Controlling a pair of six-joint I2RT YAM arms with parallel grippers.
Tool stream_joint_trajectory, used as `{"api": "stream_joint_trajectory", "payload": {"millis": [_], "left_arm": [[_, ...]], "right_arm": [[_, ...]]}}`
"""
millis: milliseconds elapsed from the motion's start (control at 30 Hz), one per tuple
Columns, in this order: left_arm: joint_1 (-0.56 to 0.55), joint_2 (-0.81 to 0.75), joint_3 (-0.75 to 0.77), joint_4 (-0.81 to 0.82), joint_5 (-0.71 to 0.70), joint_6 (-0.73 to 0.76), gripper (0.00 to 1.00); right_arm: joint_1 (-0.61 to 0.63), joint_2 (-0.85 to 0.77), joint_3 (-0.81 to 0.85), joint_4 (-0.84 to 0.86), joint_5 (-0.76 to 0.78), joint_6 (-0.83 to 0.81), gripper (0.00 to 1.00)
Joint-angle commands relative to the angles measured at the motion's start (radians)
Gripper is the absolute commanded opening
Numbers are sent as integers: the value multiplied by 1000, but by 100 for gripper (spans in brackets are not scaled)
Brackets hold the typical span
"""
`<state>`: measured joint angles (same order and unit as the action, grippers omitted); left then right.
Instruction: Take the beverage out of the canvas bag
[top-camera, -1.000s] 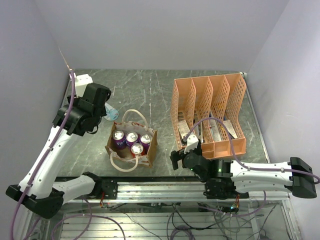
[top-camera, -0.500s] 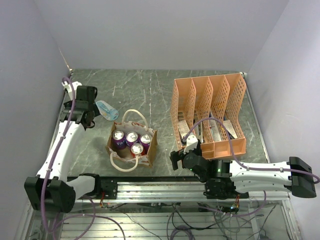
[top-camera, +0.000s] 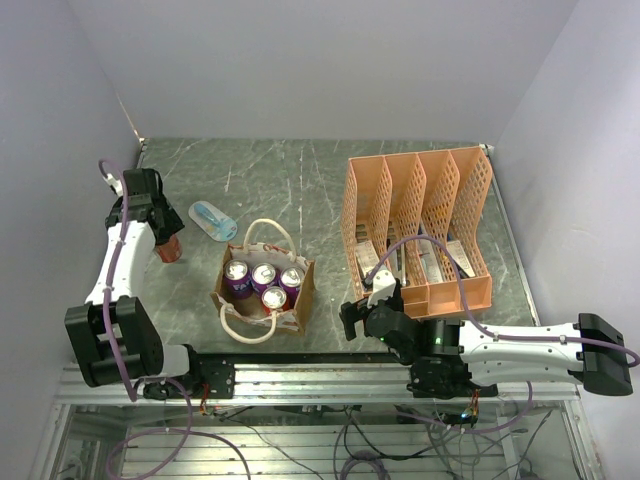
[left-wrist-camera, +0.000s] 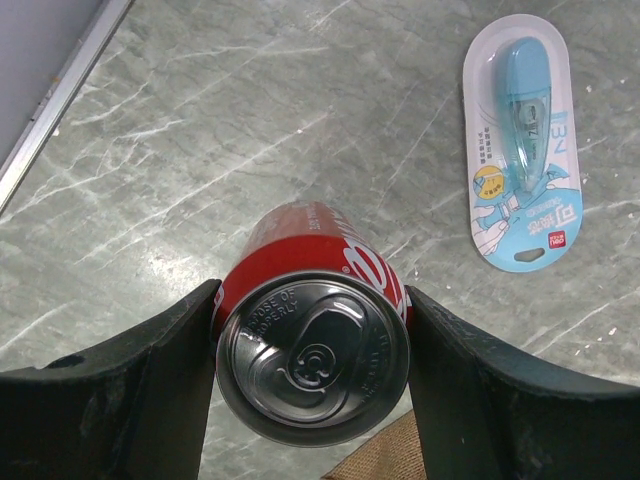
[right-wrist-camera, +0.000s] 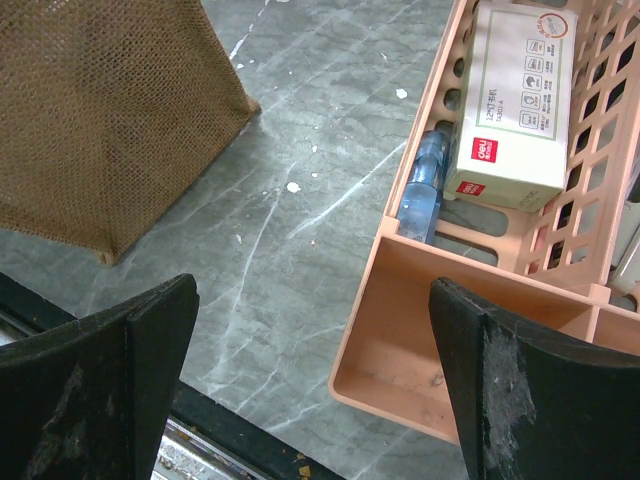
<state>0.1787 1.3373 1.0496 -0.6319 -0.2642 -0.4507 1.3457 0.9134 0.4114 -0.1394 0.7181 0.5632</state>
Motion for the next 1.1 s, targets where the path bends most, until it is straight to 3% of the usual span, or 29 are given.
{"api": "stream_joint_trajectory", "payload": {"millis": [0,1067], "left_arm": [[16,1,5,105,63,38,7],[18,163,-12,152,107,68,8]], "right_arm": [[5,0,2,19,16,-4,100],[6,-16,-2,16,21,-2,100]]}}
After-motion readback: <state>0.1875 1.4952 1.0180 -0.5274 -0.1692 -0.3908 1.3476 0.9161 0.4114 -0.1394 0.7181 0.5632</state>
